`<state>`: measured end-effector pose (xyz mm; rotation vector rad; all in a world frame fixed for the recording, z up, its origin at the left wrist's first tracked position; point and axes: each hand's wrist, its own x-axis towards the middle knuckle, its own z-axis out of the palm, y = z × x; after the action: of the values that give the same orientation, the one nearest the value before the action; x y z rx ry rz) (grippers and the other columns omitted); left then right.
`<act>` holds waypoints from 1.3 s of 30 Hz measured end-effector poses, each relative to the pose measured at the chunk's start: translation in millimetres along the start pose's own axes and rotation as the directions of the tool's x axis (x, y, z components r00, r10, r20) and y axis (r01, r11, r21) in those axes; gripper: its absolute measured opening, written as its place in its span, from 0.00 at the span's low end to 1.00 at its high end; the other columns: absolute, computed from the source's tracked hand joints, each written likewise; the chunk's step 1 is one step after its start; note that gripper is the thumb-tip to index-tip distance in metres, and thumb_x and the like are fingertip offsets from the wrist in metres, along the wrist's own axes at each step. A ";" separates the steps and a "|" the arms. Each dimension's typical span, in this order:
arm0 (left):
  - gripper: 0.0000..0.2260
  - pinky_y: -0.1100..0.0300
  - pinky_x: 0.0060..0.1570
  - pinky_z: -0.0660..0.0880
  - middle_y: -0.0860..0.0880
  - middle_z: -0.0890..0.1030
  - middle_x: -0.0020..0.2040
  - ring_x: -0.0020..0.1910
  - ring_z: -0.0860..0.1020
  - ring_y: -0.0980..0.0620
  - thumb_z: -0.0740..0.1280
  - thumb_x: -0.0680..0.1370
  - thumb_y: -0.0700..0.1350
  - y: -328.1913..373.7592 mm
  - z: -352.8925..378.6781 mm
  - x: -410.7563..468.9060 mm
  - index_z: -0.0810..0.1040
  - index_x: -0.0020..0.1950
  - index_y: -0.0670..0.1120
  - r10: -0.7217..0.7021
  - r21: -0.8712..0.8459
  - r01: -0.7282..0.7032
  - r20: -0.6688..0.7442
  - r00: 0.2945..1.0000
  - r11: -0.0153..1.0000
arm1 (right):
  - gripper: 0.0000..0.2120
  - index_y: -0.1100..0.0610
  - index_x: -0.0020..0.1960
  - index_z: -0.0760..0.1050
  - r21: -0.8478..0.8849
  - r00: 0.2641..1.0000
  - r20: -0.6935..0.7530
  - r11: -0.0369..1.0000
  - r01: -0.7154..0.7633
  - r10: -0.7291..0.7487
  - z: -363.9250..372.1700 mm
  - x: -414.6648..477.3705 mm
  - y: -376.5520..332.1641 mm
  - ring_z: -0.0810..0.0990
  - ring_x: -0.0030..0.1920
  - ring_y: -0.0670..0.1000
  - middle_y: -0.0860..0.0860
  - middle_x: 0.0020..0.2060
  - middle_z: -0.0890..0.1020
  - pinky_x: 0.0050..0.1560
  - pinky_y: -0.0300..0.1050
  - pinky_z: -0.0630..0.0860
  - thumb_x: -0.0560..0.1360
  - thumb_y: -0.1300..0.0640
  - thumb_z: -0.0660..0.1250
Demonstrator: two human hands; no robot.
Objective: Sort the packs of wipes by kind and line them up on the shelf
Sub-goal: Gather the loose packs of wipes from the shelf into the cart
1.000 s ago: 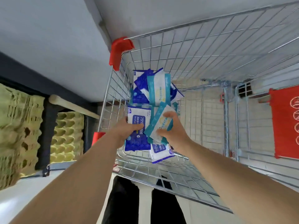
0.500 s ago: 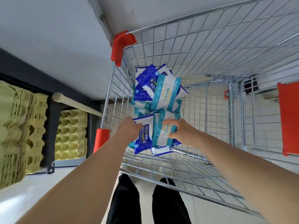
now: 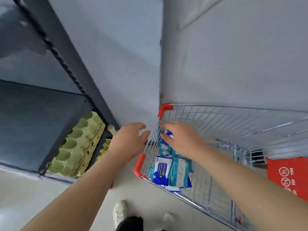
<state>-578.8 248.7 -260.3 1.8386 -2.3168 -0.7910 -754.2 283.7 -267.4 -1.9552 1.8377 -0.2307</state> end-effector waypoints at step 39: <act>0.15 0.56 0.57 0.73 0.50 0.81 0.60 0.59 0.78 0.48 0.66 0.78 0.50 -540.1 -560.6 -30.8 0.77 0.64 0.47 -0.155 -0.129 0.094 -0.634 0.758 0.987 | 0.18 0.51 0.64 0.74 -0.013 0.942 -0.279 0.982 0.189 -0.185 -31.3 322.7 -703.3 0.76 0.58 0.57 0.54 0.59 0.79 0.54 0.50 0.75 0.77 0.46 0.61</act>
<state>116.3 6.2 -5.2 1.8489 -1.7019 -0.1936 -98.4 -27.3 2.6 -2.1806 1.8067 -0.6059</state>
